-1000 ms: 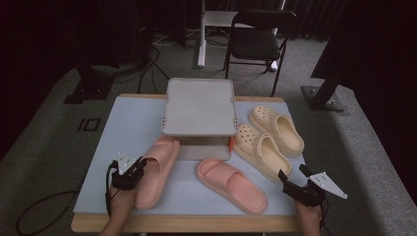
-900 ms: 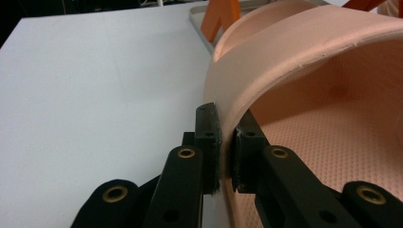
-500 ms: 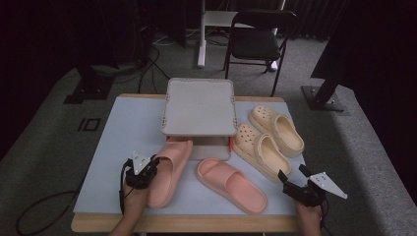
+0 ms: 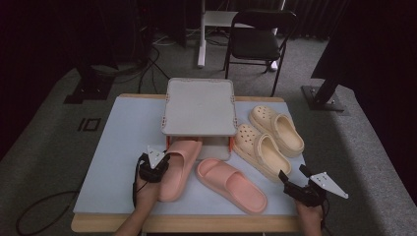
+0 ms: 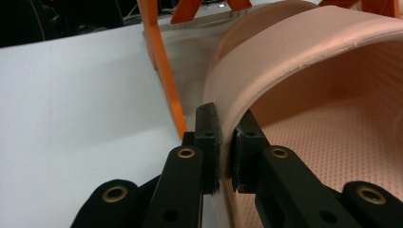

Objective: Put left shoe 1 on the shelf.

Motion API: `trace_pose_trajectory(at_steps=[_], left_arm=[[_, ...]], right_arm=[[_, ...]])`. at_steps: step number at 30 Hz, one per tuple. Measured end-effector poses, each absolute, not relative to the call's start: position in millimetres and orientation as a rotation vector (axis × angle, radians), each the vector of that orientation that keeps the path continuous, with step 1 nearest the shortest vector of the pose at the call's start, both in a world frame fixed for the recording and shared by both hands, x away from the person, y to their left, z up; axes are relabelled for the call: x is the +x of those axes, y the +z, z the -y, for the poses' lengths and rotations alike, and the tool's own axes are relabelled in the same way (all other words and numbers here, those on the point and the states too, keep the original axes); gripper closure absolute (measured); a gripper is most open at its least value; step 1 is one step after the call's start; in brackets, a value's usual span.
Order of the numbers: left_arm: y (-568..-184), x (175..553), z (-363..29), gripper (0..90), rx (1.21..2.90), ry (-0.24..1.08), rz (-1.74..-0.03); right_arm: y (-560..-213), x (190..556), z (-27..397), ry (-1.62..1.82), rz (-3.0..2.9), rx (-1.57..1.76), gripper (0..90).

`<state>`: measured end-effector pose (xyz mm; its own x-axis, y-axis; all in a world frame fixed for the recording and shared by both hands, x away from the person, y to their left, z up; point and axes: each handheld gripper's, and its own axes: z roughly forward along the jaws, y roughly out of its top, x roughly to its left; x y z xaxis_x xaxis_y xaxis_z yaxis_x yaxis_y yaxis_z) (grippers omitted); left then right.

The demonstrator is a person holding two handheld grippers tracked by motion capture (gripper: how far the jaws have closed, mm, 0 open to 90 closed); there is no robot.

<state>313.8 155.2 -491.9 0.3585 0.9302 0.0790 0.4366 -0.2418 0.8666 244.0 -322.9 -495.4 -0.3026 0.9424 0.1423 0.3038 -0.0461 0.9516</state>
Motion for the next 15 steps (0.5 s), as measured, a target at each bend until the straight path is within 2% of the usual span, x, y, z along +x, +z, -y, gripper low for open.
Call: trace_pose_trajectory(at_steps=[7, 15], left_arm=[[-493, 322, -142, 83.5, 1.848, 0.843, -1.190], [-495, 335, -132, 83.4, 1.791, 0.857, -1.247]], right_arm=[[-496, 244, 323, 1.371, -1.639, 1.336, 11.4], [-497, 245, 324, 1.375, -1.640, 1.340, 11.4]])
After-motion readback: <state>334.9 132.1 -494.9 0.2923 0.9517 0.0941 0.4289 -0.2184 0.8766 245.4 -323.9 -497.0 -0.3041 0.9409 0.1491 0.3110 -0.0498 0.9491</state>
